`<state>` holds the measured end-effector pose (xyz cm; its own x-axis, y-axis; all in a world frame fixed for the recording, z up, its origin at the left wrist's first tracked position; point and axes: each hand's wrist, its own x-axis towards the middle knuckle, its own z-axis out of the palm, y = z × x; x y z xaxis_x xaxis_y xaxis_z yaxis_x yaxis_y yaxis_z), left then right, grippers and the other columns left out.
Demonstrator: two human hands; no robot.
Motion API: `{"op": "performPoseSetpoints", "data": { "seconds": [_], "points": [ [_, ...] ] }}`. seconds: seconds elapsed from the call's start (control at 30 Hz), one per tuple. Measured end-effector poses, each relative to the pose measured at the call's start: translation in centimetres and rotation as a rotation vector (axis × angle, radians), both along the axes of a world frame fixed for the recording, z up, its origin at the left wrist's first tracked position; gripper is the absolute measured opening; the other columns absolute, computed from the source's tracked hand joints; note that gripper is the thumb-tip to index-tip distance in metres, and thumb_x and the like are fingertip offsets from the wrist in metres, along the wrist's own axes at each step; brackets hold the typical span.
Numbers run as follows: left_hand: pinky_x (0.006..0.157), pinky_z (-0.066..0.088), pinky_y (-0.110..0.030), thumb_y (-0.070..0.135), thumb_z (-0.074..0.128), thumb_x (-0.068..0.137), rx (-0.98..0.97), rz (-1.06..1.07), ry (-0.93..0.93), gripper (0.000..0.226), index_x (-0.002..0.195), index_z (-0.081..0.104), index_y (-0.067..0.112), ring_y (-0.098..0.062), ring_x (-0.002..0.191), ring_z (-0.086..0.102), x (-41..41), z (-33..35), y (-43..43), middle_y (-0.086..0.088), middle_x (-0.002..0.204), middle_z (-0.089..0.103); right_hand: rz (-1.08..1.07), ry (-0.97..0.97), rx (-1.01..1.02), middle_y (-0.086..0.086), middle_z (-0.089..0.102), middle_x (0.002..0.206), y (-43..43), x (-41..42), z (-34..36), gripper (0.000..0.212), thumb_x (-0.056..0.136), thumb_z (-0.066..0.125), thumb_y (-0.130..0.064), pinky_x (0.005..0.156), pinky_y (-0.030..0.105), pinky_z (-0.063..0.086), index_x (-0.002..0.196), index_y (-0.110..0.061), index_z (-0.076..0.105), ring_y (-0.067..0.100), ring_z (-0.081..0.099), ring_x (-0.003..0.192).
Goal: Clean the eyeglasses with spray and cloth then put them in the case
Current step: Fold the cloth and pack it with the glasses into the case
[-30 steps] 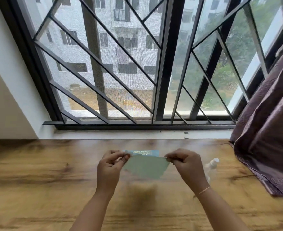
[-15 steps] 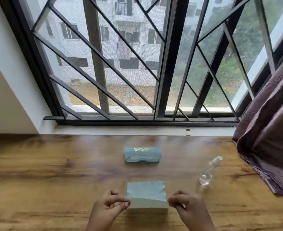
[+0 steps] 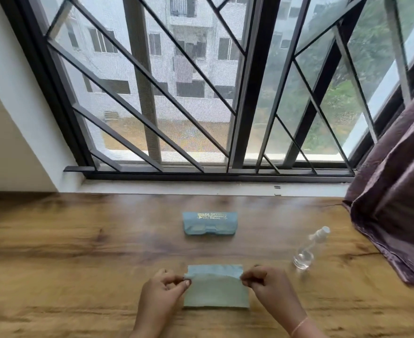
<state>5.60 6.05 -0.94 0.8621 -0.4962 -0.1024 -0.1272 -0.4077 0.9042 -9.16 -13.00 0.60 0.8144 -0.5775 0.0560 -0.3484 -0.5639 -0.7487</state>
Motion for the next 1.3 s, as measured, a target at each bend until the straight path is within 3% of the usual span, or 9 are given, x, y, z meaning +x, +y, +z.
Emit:
{"op": "performPoseSetpoints", "data": {
  "seconds": [0.1,0.2,0.5,0.67,0.77,0.9,1.07,1.13,1.3],
  "points": [
    [0.059,0.04,-0.017,0.021,0.08,0.068,0.11,0.051,0.017,0.026,0.051,0.064,0.034,-0.012,0.068,0.06,0.3,-0.5,-0.9,0.0,0.066,0.06,-0.018,0.045,0.018,-0.037,0.059,0.057,-0.6,1.4,0.1,0.029,0.068,0.069,0.007,0.068,0.008,0.047,0.069,-0.022,0.075,-0.008,0.063,0.073],
    [0.069,0.048,-0.026,0.033,0.077,0.068,0.2,0.055,0.006,0.017,0.057,0.064,0.037,-0.016,0.08,0.062,0.7,-0.9,-1.5,0.003,0.079,0.063,-0.025,0.105,0.006,-0.042,0.053,0.052,-1.2,2.2,-0.2,0.021,0.069,0.069,0.004,0.069,0.007,0.044,0.073,-0.015,0.076,-0.017,0.058,0.07],
    [0.074,0.048,-0.026,0.041,0.07,0.073,0.345,0.034,-0.094,0.013,0.084,0.072,0.034,-0.012,0.087,0.063,1.0,-0.4,-2.2,0.011,0.09,0.065,-0.025,0.167,-0.02,-0.044,0.05,0.052,-1.7,2.7,-1.1,0.026,0.069,0.067,0.001,0.064,0.0,0.038,0.073,-0.023,0.074,-0.021,0.054,0.067],
    [0.072,0.049,-0.026,0.032,0.073,0.07,0.298,0.064,-0.071,0.008,0.076,0.069,0.037,-0.012,0.084,0.064,0.6,0.0,-2.1,0.01,0.087,0.067,-0.034,0.143,-0.071,-0.023,0.054,0.064,-1.4,2.3,-1.2,0.02,0.072,0.069,-0.003,0.063,0.005,0.037,0.08,-0.02,0.074,-0.014,0.05,0.06],
    [0.067,0.047,-0.026,0.022,0.073,0.072,0.215,0.118,-0.095,0.023,0.073,0.064,0.042,-0.008,0.075,0.06,0.2,0.7,-1.4,0.011,0.078,0.062,-0.06,0.087,-0.116,-0.021,0.053,0.074,-1.1,1.5,-1.0,0.024,0.073,0.067,-0.002,0.067,0.003,0.035,0.088,-0.02,0.074,-0.016,0.051,0.072],
    [0.052,0.037,-0.022,0.024,0.075,0.072,0.238,0.117,-0.225,0.022,0.07,0.067,0.043,-0.008,0.057,0.051,-0.3,1.1,-0.3,0.013,0.074,0.055,-0.084,-0.027,-0.22,-0.024,0.047,0.068,-0.2,0.3,-1.1,0.014,0.067,0.072,-0.013,0.061,0.003,0.036,0.075,-0.025,0.072,-0.002,0.049,0.068],
    [0.051,0.03,-0.01,0.031,0.078,0.069,0.248,0.009,-0.273,0.013,0.075,0.072,0.04,-0.001,0.071,0.054,-1.1,1.1,-0.7,0.035,0.086,0.05,-0.046,0.022,-0.267,-0.023,0.043,0.071,0.9,-0.4,-2.9,0.019,0.06,0.07,-0.026,0.054,0.013,0.041,0.079,-0.029,0.066,0.003,0.049,0.074],
    [0.053,0.031,-0.012,0.037,0.074,0.073,0.28,-0.005,-0.279,0.008,0.08,0.072,0.041,-0.002,0.072,0.056,-1.2,1.3,-1.1,0.028,0.074,0.05,-0.048,0.038,-0.302,-0.025,0.041,0.07,0.9,-0.4,-3.2,0.018,0.059,0.069,-0.027,0.052,0.013,0.04,0.076,-0.029,0.066,0.004,0.047,0.076],
    [0.058,0.043,-0.025,0.041,0.071,0.075,0.291,0.092,-0.345,0.004,0.08,0.071,0.041,-0.011,0.072,0.06,-2.0,2.0,-0.9,0.014,0.075,0.054,-0.098,0.05,-0.325,-0.017,0.054,0.064,1.1,0.8,-2.0,0.011,0.061,0.068,-0.03,0.05,0.014,0.038,0.072,-0.03,0.07,0.006,0.053,0.066]
  ]
}}
